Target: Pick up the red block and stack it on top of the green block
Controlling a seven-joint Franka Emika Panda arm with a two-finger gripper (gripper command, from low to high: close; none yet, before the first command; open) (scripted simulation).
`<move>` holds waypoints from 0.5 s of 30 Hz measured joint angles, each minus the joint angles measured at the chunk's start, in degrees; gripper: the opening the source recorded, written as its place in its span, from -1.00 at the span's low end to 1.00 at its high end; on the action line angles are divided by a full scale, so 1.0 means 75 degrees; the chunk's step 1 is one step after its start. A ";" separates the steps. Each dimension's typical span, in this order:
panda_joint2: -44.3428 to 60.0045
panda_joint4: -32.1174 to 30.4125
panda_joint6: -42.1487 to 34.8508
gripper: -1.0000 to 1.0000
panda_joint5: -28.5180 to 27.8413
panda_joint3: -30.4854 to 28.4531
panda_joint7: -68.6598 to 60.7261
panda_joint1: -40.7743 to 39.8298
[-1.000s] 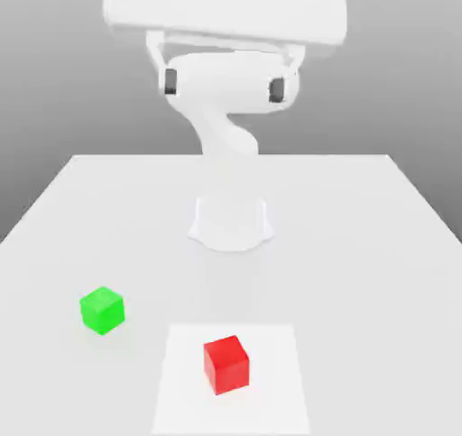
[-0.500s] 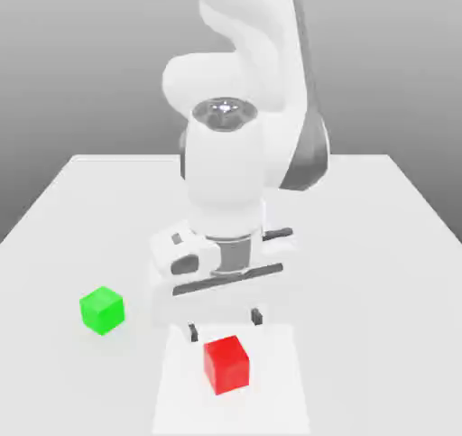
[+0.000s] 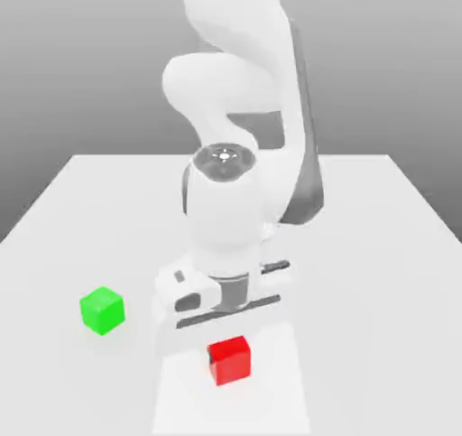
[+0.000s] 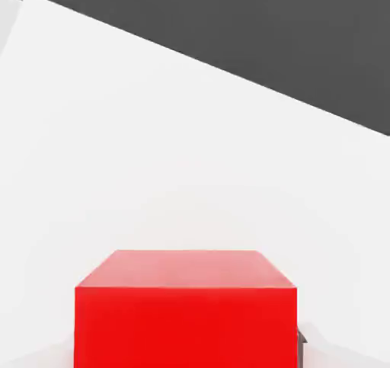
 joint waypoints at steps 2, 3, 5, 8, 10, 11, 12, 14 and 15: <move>-0.0502 -0.0164 -0.0342 -1.00 -0.0122 -0.0213 0.0243 -0.0413; -0.0729 -0.0297 -0.0438 -1.00 -0.0253 -0.0378 0.0521 -0.0716; -0.1181 -0.0581 -0.0605 -1.00 -0.0493 -0.0776 0.1093 -0.1507; -0.1864 -0.1023 -0.0832 -1.00 -0.0730 -0.1233 0.1893 -0.2382; -0.2300 -0.1309 -0.0970 -1.00 -0.0822 -0.1580 0.2364 -0.2991; -0.2273 -0.1380 -0.0870 -1.00 -0.0798 -0.1694 0.2457 -0.3134; -0.2120 -0.1410 -0.0686 -1.00 -0.0733 -0.1766 0.2467 -0.3177; -0.1655 -0.1421 -0.0217 -1.00 -0.0504 -0.1839 0.2351 -0.3146; -0.1389 -0.1416 0.0040 -1.00 -0.0338 -0.1843 0.2242 -0.3112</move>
